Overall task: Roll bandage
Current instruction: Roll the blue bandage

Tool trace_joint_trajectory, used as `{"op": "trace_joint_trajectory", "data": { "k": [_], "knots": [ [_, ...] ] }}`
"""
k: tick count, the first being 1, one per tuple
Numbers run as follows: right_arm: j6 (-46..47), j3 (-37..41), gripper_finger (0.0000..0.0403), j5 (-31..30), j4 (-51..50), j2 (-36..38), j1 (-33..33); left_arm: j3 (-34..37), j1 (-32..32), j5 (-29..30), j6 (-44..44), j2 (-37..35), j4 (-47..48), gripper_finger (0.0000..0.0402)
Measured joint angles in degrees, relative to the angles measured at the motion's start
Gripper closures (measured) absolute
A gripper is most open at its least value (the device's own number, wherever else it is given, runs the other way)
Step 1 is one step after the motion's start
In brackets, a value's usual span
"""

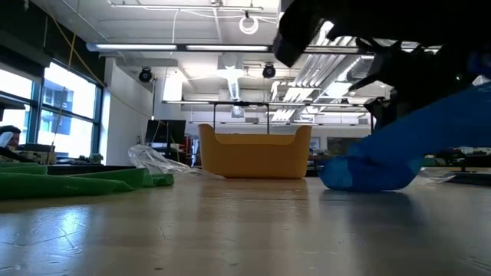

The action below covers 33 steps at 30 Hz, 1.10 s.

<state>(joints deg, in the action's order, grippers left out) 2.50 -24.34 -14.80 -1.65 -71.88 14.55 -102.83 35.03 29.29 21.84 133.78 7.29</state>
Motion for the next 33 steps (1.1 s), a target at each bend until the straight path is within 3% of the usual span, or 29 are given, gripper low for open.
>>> {"op": "trace_joint_trajectory", "data": {
  "k": [4,7,14,29,33],
  "knots": [
    [-0.02,0.00,0.0251,0.26,0.04,-1.37,0.00,0.00,-0.53,-2.04,0.40,0.00,-1.90,0.0397],
    [-0.02,0.00,0.0230,0.36,0.12,-0.74,0.47,0.00,-0.51,-2.04,0.45,0.00,-1.86,0.0396],
    [-2.49,0.00,0.0225,4.83,0.72,0.05,4.51,0.00,-0.36,-2.00,1.53,0.02,-1.72,0.0395],
    [11.95,0.00,0.0229,0.78,5.96,-2.39,12.21,0.00,-0.42,-1.76,2.02,0.07,-1.66,0.0394],
    [14.28,-0.02,0.0230,-3.89,10.37,-5.47,16.30,0.00,-0.42,-1.76,2.04,0.07,-1.64,0.0394]
  ]
}}
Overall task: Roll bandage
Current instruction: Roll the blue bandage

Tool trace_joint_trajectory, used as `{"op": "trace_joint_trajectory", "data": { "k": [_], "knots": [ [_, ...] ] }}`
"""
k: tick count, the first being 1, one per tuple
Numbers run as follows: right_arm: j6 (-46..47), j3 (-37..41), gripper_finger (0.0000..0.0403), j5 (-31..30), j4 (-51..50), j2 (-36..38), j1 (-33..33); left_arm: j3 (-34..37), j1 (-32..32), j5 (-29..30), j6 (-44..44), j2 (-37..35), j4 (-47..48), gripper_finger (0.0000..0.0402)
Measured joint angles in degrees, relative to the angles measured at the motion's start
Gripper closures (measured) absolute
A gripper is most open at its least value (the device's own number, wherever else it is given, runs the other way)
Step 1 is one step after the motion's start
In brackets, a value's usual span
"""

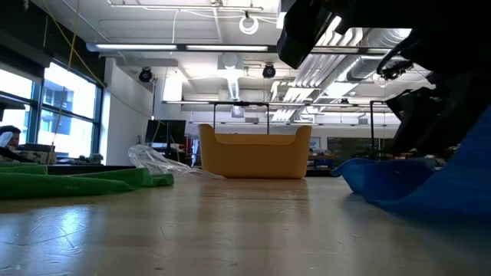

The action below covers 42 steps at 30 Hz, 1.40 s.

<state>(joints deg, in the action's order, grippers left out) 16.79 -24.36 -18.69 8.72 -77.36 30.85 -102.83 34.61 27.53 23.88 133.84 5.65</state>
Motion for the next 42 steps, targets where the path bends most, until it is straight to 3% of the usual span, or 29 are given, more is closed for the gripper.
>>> {"op": "trace_joint_trajectory", "data": {
  "k": [6,12,17,20,26,31,37,42],
  "knots": [
    [2.87,-2.90,0.0251,-11.33,-2.11,-6.04,3.28,0.00,-0.02,0.02,0.00,0.00,0.02,0.0394],
    [2.76,-7.16,0.0306,-13.23,-2.53,-11.90,3.31,0.02,-0.04,0.07,0.04,0.00,0.04,0.0394],
    [5.93,-10.61,0.0370,-15.84,-10.77,-15.07,2.52,0.02,-0.04,0.09,0.04,0.00,0.06,0.0394],
    [7.47,-12.64,0.0397,-16.98,-17.39,-14.91,2.56,0.02,-0.01,0.09,0.04,0.00,0.09,0.0394],
    [11.10,-15.43,0.0401,-21.26,-32.86,-11.41,2.51,0.02,1.42,-3.00,1.20,0.00,1.29,0.0394],
    [11.71,-13.18,0.0402,-24.45,-39.33,-5.29,0.30,0.02,5.32,-6.20,5.23,0.00,4.28,0.0394],
    [5.85,-7.22,0.0402,-23.31,-33.36,1.33,-6.12,0.02,8.87,-2.90,13.17,0.02,8.23,0.0394],
    [-0.08,-2.55,0.0403,-19.87,-19.06,2.80,-10.29,0.02,9.77,4.72,12.08,0.02,7.45,0.0394]
  ]
}}
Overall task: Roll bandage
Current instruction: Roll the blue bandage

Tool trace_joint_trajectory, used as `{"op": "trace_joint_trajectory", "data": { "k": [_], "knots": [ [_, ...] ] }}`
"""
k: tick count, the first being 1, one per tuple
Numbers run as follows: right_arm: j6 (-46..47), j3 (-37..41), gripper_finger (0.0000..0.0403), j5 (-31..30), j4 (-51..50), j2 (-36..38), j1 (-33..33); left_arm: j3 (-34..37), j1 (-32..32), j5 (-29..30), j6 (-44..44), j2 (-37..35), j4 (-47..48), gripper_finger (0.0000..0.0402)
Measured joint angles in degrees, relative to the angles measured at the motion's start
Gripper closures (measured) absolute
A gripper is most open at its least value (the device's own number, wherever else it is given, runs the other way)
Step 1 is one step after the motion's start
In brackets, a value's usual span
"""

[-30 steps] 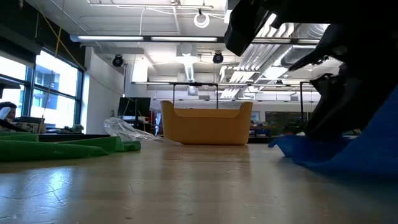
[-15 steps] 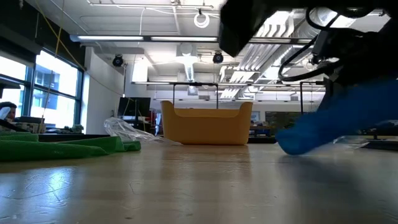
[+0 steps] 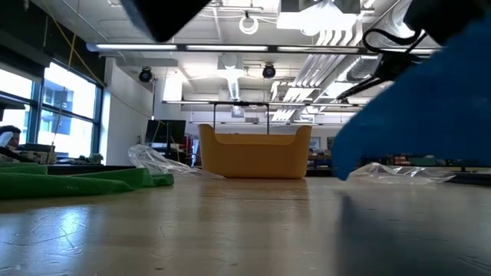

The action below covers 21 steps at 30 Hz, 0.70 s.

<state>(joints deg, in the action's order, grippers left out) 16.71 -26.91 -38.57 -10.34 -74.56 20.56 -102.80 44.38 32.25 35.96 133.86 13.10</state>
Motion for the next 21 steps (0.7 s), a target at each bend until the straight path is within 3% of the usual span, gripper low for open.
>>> {"op": "trace_joint_trajectory", "data": {
  "k": [3,6,13,21],
  "knots": [
    [-7.09,2.41,0.0403,5.79,12.63,-0.77,-1.06,0.00,-0.56,3.69,-3.67,0.00,-2.31,0.0394],
    [-12.62,3.30,0.0403,7.54,19.91,-2.17,-2.51,0.00,-2.06,4.77,-7.72,0.00,-4.77,0.0394],
    [-13.97,3.41,0.0403,4.72,19.21,-4.07,-11.89,0.00,-4.57,0.64,-13.10,0.00,-9.60,0.0394],
    [-20.16,3.42,0.0403,7.76,18.03,-4.25,-21.47,0.00,-2.38,-6.46,-8.33,0.03,-10.21,0.0394]
  ]
}}
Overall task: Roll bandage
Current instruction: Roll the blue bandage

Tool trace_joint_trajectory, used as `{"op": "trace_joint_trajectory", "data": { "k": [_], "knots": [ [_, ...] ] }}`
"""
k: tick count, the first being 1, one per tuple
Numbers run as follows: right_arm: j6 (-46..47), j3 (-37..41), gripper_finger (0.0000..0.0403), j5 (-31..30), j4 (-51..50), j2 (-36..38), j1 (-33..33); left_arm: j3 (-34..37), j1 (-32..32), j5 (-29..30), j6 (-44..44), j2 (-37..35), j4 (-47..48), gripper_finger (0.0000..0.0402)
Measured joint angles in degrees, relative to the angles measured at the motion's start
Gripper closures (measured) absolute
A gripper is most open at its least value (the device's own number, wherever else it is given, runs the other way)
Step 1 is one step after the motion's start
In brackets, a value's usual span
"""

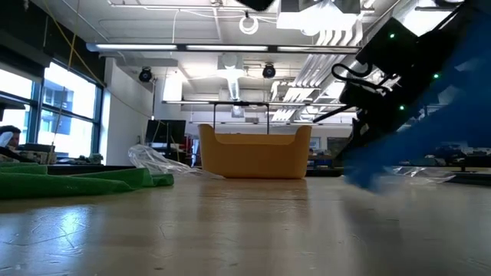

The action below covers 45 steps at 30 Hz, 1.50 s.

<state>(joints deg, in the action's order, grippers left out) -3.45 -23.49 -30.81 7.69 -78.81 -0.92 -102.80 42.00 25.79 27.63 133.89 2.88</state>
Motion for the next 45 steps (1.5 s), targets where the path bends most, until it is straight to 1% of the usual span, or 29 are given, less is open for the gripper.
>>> {"op": "trace_joint_trajectory", "data": {
  "k": [4,8,10,12,14,16,19,23,26,29,31,33,34,35,37,38,39,42,43,45],
  "knots": [
    [-1.98,0.01,0.0403,2.15,2.07,0.00,-2.56,0.00,1.19,0.32,0.14,1.36,-3.98,0.0394],
    [-1.97,0.00,0.0403,5.78,3.07,0.00,-1.46,0.00,1.13,5.78,-1.91,2.74,-6.15,0.0394],
    [-1.69,0.01,0.0403,5.39,3.28,0.05,0.01,0.00,0.61,8.41,-2.25,2.79,-6.14,0.0394],
    [-1.56,0.01,0.0403,3.08,3.15,1.15,1.98,0.00,0.10,9.50,-2.77,2.53,-7.40,0.0394],
    [-0.75,0.01,0.0403,-0.50,2.94,4.00,4.62,0.02,-0.37,9.45,-4.72,1.59,-9.13,0.0394],
    [0.95,0.01,0.0403,-3.38,2.71,8.38,7.91,0.02,-0.49,10.31,-7.41,-0.37,-10.50,0.0394],
    [1.98,0.00,0.0403,-4.76,2.62,16.13,13.46,-0.04,-0.33,12.61,-11.48,-4.53,-10.69,0.0394],
    [2.30,-0.01,0.0403,-5.68,2.62,24.90,21.02,-0.05,-0.89,15.55,-17.56,-9.38,-8.20,0.0394],
    [3.46,-0.01,0.0403,-6.27,2.57,27.97,26.15,-0.07,-2.44,15.60,-19.64,-12.51,-4.98,0.0394],
    [3.36,-0.04,0.0403,-6.20,2.19,28.00,31.29,-0.11,-4.19,13.20,-19.84,-13.49,1.22,0.0394],
    [3.88,-0.04,0.0403,-6.76,1.85,27.03,33.98,-0.09,-5.41,11.52,-19.80,-13.24,9.08,0.0394],
    [6.11,-0.04,0.0403,-9.57,0.77,25.84,36.16,0.00,-6.82,10.89,-18.75,-13.08,19.98,0.0394],
    [7.27,-0.04,0.0403,-11.10,0.15,25.19,36.95,0.02,-7.56,11.52,-17.63,-13.05,25.42,0.0394],
    [8.48,-0.04,0.0403,-12.55,-0.35,24.57,37.49,0.02,-8.36,13.48,-16.45,-13.05,30.12,0.0394],
    [11.16,-0.04,0.0403,-14.61,-2.06,23.51,37.95,0.02,-10.15,18.32,-15.32,-13.08,35.47,0.0394],
    [12.38,-0.04,0.0403,-14.84,-2.59,23.06,37.93,0.02,-11.12,18.10,-16.34,-13.07,36.40,0.0394],
    [13.39,-0.04,0.0403,-14.81,-2.96,22.62,37.78,-0.01,-12.04,15.77,-17.85,-12.57,36.20,0.0394],
    [15.82,-0.04,0.0403,-12.08,-3.85,20.87,36.76,-0.09,-13.55,5.60,-19.96,-9.28,32.56,0.0394],
    [16.22,-0.04,0.0403,-10.63,-3.82,20.15,36.15,-0.05,-13.62,3.29,-20.73,-7.76,30.90,0.0394],
    [17.79,-0.06,0.0401,-8.01,-4.12,18.11,34.90,0.03,-13.46,1.37,-22.95,-4.26,27.17,0.0394]
  ]
}}
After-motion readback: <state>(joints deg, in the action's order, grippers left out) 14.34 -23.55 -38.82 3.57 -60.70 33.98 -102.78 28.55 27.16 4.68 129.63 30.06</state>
